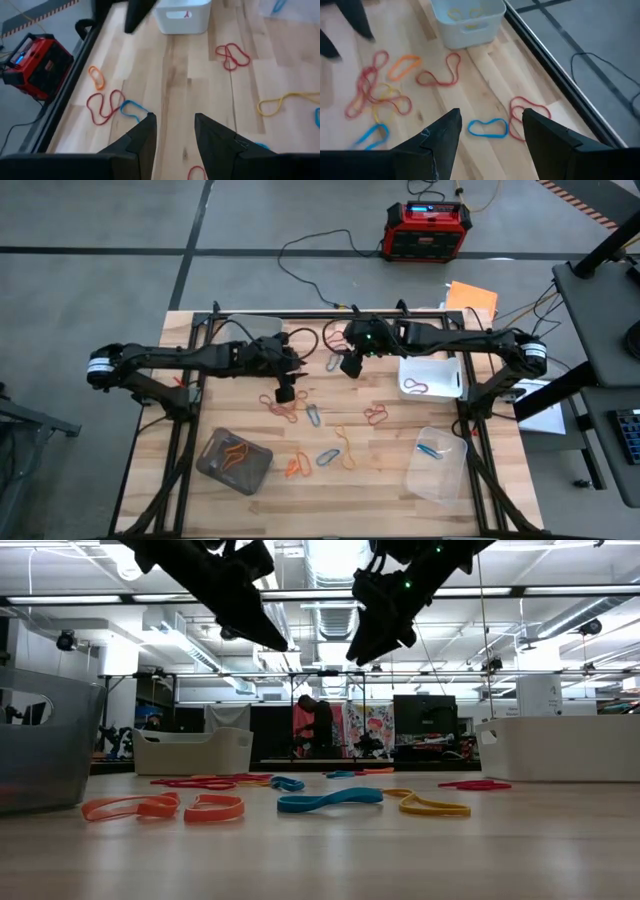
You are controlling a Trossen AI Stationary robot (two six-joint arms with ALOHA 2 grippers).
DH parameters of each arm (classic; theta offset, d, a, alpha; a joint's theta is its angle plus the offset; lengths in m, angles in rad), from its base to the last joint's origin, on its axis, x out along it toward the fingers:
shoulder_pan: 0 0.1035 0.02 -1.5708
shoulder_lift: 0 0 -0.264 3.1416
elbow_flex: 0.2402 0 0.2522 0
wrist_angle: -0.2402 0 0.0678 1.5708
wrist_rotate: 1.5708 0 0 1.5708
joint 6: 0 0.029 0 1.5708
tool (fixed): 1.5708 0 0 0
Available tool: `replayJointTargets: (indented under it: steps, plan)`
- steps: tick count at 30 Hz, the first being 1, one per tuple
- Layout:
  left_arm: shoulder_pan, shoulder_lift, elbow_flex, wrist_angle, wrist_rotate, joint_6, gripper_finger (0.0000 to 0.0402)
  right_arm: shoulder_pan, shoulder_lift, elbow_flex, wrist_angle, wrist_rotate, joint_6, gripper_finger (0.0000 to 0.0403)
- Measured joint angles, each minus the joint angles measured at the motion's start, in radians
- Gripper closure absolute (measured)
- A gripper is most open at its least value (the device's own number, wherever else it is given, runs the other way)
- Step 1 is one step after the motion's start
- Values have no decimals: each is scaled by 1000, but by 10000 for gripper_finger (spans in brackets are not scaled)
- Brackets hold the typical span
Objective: Sort rubber bands into baskets
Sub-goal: Put the blue rubber band into the transparent bin
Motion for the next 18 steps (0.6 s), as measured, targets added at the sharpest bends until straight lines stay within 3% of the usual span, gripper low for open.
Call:
replayJointTargets:
  steps: [7, 13, 18]
  plan:
    - [-6, -86, -67, -7, -2, -32, 283, 9, 17, -1, -115, -16, -112, 197]
    - [-5, -199, -150, 12, -6, 8, 283, 44, 15, -2, -291, -217, -159, 197]
    - [-5, -262, -214, 76, -5, 22, 283, 60, 45, -2, -212, -102, -201, 197]
